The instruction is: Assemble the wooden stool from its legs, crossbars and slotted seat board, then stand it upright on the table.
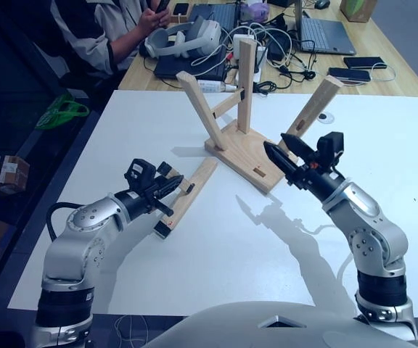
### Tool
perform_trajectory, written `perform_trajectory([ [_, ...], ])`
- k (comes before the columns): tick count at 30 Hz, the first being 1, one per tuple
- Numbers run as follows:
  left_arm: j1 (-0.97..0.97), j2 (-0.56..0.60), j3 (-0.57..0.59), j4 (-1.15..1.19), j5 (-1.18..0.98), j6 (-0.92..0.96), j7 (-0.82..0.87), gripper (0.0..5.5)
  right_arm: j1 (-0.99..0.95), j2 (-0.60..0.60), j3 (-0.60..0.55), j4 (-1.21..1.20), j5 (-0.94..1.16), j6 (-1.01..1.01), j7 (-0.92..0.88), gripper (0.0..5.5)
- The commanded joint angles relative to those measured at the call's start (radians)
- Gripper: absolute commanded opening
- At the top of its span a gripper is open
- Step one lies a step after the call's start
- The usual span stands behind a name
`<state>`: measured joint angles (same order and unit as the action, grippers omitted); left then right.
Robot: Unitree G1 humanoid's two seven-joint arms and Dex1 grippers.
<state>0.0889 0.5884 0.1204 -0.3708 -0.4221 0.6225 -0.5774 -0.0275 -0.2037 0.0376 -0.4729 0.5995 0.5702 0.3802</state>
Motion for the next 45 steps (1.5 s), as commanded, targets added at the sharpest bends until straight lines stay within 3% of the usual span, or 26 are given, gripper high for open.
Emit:
perform_trajectory([
  [1, -0.025, -0.024, 0.009, 0.034, 0.021, -0.001, 0.045, 0.41, 0.043, -0.006, -0.008, -0.016, -0.014, -0.016, -0.008, 3.0],
  [28, -0.007, -0.071, 0.049, 0.021, -0.082, 0.062, 0.055, 0.41, 0.125, -0.032, -0.022, 0.053, -0.054, -0.071, 0.01, 3.0],
  [38, 0.018, 0.033, -0.087, 0.043, 0.054, 0.047, 0.002, 0.41, 0.11, -0.035, -0.019, 0.066, -0.063, -0.071, 0.008, 3.0],
  [45, -0.265, 0.133, -0.221, 0.163, 0.098, 0.183, -0.09, 0.41, 0.09, -0.026, -0.01, 0.09, -0.077, -0.079, 0.009, 3.0],
])
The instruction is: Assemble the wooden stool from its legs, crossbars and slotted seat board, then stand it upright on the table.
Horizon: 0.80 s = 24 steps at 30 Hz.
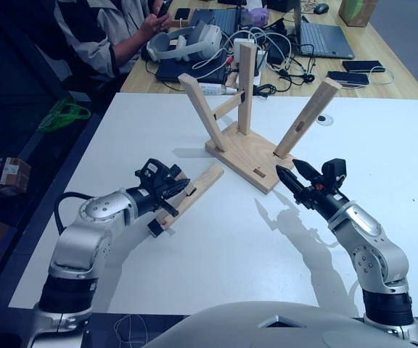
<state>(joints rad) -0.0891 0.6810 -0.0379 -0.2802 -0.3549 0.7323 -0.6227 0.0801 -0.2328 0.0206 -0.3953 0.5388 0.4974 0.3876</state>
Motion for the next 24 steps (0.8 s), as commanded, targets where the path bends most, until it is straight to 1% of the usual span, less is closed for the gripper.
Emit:
perform_trajectory([
  [1, -0.121, 0.046, -0.075, 0.087, 0.028, 0.093, -0.061, 0.41, -0.02, 0.004, 0.009, 0.016, -0.018, -0.009, 0.004, 3.0],
  [3, -0.17, 0.059, -0.096, 0.112, 0.027, 0.125, -0.093, 0.41, -0.026, 0.006, 0.01, 0.024, -0.023, -0.016, 0.007, 3.0],
  [6, -0.191, 0.067, -0.108, 0.133, 0.037, 0.137, -0.11, 0.41, -0.029, 0.013, 0.014, 0.033, -0.03, -0.025, 0.008, 3.0],
  [11, -0.206, 0.034, -0.075, 0.145, 0.044, 0.134, -0.068, 0.41, -0.03, 0.02, 0.018, 0.045, -0.038, -0.04, 0.009, 3.0],
  [12, -0.207, 0.03, -0.069, 0.144, 0.041, 0.134, -0.063, 0.77, -0.032, 0.02, 0.019, 0.047, -0.039, -0.041, 0.011, 3.0],
  [18, -0.203, 0.003, -0.022, 0.123, 0.023, 0.138, -0.038, 1.71, -0.029, 0.013, 0.014, 0.052, -0.043, -0.043, 0.028, 3.0],
  [21, -0.205, 0.01, 0.041, 0.062, -0.005, 0.164, -0.026, 2.17, -0.034, 0.004, 0.007, 0.053, -0.041, -0.038, 0.036, 3.0],
  [24, -0.254, 0.036, 0.134, -0.02, -0.068, 0.193, -0.041, 2.17, -0.039, -0.002, -0.002, 0.05, -0.038, -0.032, 0.039, 3.0],
])
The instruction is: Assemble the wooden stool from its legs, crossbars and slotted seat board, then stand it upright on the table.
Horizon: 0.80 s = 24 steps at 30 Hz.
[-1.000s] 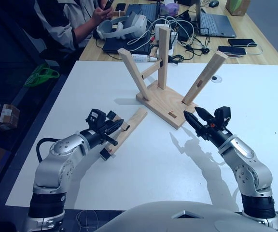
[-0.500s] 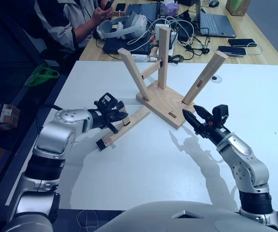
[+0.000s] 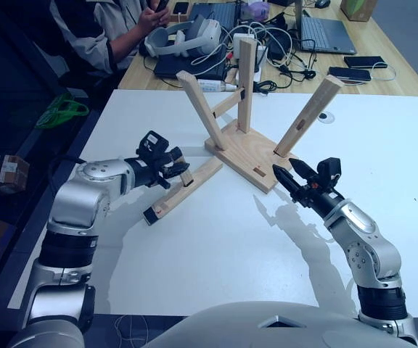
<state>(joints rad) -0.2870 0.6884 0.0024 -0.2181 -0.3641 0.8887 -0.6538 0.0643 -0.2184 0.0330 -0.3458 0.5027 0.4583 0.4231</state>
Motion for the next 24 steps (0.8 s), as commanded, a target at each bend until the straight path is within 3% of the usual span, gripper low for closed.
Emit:
perform_trajectory([
  [1, -0.092, 0.027, 0.119, -0.092, -0.077, 0.048, -0.004, 2.17, -0.027, -0.015, -0.015, 0.003, -0.003, 0.008, 0.003, 3.0],
  [9, -0.378, -0.075, 0.199, -0.017, -0.081, -0.081, 0.131, 2.17, -0.056, -0.008, -0.011, 0.021, -0.007, 0.004, 0.004, 3.0],
  [14, -0.354, -0.112, 0.183, -0.074, -0.131, -0.117, 0.109, 2.17, -0.065, -0.007, -0.012, 0.03, -0.006, 0.002, 0.007, 3.0],
  [15, -0.321, -0.115, 0.157, -0.078, -0.123, -0.131, 0.099, 2.17, -0.067, -0.007, -0.012, 0.032, -0.006, 0.001, 0.008, 3.0],
  [19, -0.063, -0.079, -0.133, 0.079, 0.118, -0.334, 0.044, 2.17, -0.079, -0.004, -0.012, 0.044, -0.008, -0.003, 0.009, 3.0],
  [21, 0.005, -0.088, -0.207, 0.172, 0.191, -0.391, 0.039, 2.17, -0.088, -0.004, -0.014, 0.052, -0.008, -0.003, 0.011, 3.0],
  [24, 0.036, -0.115, -0.216, 0.243, 0.239, -0.438, 0.072, 2.17, -0.097, -0.008, -0.016, 0.06, -0.009, -0.001, 0.016, 3.0],
])
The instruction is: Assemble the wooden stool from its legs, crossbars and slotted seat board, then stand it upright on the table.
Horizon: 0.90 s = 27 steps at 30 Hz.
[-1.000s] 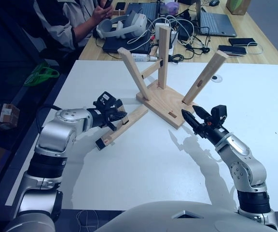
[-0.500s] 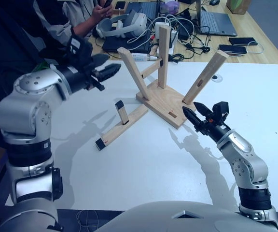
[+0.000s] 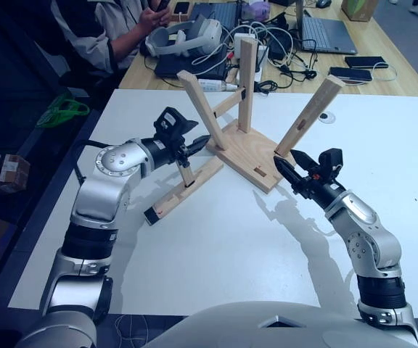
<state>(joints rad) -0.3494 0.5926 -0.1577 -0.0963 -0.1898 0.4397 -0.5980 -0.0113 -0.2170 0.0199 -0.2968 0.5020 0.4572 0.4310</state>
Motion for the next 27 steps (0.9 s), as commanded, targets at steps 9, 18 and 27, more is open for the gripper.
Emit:
perform_trajectory([
  [9, 0.002, -0.077, 0.092, -0.104, -0.088, 0.12, 0.024, 2.17, -0.019, -0.015, -0.008, 0.008, -0.01, 0.004, 0.016, 3.0],
  [18, 0.071, 0.057, 0.238, -0.506, -0.447, 0.441, -0.104, 2.17, 0.011, -0.015, -0.014, -0.014, -0.004, 0.008, 0.007, 3.0],
  [27, 0.111, 0.019, 0.499, -0.325, -0.466, 0.394, 0.052, 2.17, 0.015, -0.028, -0.019, -0.015, 0.001, 0.015, 0.012, 3.0],
])
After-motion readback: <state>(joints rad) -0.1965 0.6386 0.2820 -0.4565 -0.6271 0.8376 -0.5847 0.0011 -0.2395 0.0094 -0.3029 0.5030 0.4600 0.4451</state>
